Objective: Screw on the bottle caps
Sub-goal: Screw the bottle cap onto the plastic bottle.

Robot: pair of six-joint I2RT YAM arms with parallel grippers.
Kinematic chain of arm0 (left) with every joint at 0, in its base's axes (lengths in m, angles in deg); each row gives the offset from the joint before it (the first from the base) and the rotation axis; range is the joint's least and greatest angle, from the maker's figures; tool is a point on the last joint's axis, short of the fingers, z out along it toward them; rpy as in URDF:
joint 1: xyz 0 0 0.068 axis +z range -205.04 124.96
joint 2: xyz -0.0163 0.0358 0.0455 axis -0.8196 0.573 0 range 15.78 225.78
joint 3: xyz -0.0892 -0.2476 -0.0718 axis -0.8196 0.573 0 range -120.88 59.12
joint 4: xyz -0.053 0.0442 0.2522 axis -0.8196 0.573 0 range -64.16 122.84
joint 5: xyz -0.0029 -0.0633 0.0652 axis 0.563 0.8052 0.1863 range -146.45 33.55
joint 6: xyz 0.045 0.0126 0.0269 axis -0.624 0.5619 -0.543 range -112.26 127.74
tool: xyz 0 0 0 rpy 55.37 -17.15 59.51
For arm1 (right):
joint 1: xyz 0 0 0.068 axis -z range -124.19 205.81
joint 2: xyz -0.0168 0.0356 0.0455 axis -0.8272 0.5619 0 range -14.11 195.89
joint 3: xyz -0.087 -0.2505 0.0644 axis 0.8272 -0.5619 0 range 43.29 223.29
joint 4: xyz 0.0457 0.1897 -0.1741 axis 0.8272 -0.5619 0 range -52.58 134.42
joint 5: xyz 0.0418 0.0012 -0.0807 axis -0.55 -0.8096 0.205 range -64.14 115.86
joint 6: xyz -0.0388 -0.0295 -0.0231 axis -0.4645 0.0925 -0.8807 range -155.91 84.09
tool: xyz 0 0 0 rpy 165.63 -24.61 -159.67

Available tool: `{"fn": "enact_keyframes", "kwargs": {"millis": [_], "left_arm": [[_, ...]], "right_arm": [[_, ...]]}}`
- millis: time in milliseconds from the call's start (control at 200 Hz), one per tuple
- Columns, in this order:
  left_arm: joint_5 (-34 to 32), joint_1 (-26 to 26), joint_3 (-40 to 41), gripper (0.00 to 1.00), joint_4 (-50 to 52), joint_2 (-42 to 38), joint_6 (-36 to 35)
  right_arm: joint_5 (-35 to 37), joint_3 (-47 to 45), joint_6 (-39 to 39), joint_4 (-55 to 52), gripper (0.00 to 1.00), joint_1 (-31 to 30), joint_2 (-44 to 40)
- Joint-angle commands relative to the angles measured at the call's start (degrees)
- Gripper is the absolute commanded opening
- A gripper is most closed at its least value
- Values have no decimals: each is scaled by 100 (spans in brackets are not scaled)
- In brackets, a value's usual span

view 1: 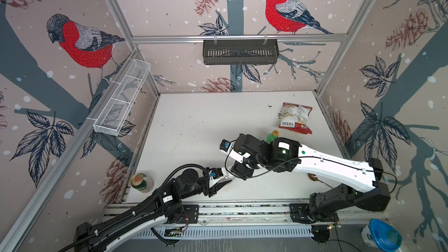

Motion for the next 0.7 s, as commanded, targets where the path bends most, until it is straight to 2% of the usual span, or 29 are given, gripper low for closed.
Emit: {"fn": "enact_keyframes", "kwargs": {"millis": [0, 255, 385, 615, 695], "left_arm": [[68, -3, -36, 38, -221, -6, -39], [67, -9, -23, 39, -220, -46, -55], [77, -20, -18, 39, -203, -86, -65], [197, -47, -23, 38, -168, -92, -83], [269, -57, -31, 38, -162, -83, -70]], "right_arm": [[-82, 37, 61, -26, 76, -21, 99], [-54, 176, 79, -269, 76, -39, 119], [-101, 280, -14, -396, 76, -50, -164], [-1212, -287, -739, 71, 76, -50, -1236], [-1771, -686, -1045, 385, 76, -3, -1869]]}}
